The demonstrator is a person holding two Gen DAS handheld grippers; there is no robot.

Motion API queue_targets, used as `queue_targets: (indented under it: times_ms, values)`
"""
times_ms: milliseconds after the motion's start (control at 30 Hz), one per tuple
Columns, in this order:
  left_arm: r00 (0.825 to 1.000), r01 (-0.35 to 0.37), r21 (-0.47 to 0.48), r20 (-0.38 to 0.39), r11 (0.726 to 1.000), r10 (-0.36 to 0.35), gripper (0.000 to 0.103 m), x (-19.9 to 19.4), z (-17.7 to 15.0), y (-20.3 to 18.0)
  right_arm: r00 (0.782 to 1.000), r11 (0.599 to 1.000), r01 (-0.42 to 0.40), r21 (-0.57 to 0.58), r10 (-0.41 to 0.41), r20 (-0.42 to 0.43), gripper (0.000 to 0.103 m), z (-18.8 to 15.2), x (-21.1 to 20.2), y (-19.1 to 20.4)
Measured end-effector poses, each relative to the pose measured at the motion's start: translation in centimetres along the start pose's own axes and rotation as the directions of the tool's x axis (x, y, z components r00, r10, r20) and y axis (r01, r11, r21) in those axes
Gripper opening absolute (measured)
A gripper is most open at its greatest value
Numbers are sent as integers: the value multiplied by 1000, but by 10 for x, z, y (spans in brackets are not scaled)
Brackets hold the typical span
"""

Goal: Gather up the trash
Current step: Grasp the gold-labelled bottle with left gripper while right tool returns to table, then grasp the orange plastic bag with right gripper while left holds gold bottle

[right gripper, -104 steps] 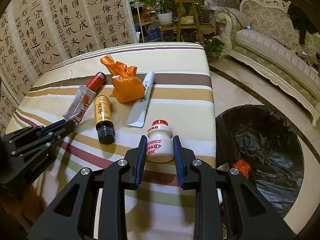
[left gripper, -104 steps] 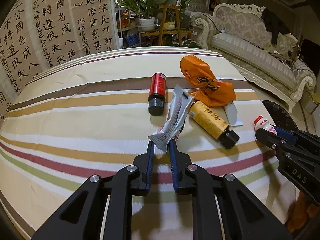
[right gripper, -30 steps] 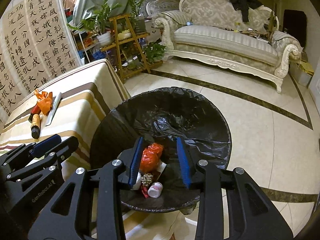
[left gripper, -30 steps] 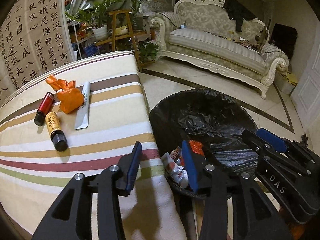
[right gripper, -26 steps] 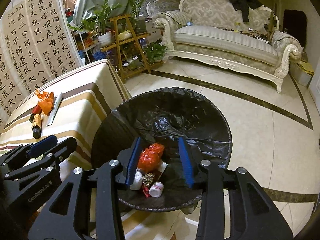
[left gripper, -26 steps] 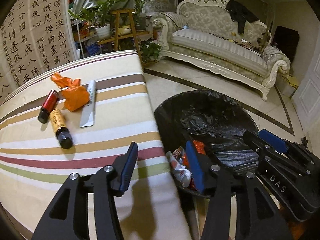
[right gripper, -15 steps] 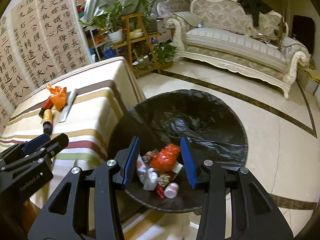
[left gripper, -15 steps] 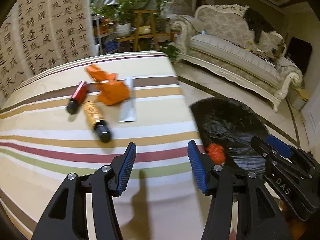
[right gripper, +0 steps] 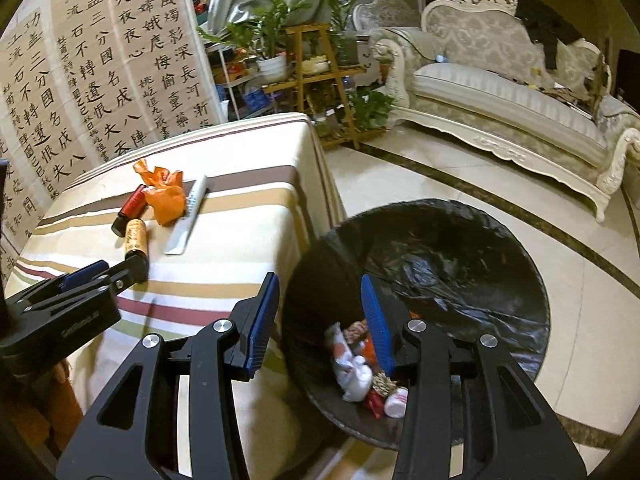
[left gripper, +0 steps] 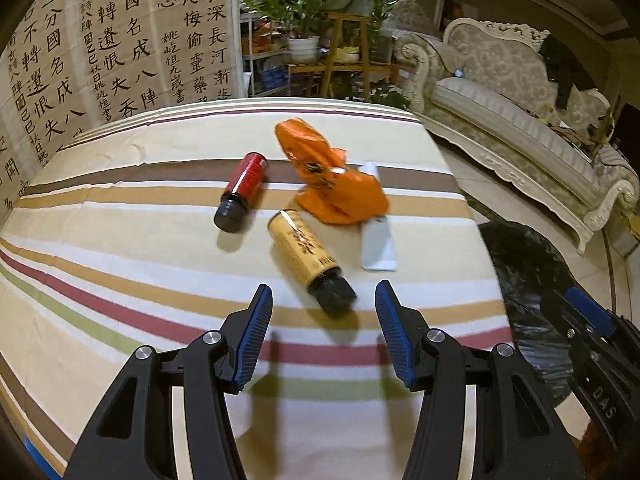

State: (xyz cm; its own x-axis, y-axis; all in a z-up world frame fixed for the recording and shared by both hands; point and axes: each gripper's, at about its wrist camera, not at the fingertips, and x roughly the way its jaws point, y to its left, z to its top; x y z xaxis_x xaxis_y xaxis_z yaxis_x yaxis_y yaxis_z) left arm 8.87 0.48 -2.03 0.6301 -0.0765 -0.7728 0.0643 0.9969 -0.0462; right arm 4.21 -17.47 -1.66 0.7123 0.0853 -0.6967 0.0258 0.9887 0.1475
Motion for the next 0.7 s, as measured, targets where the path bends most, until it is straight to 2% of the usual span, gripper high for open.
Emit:
queue_targets:
  times_ms: [233, 433, 700]
  values:
    - [999, 1, -23, -34, 1000, -1, 53, 16, 6, 11, 1000, 1000, -17, -16, 17, -11, 42, 5, 8, 11]
    - [999, 41, -16, -28, 999, -41, 25, 15, 4, 18, 999, 999, -27, -33, 26, -21, 42, 8, 13, 19]
    - [998, 58, 0, -25, 998, -58, 25, 11, 1, 22, 999, 997, -43, -64, 42, -30, 42, 11, 18, 35]
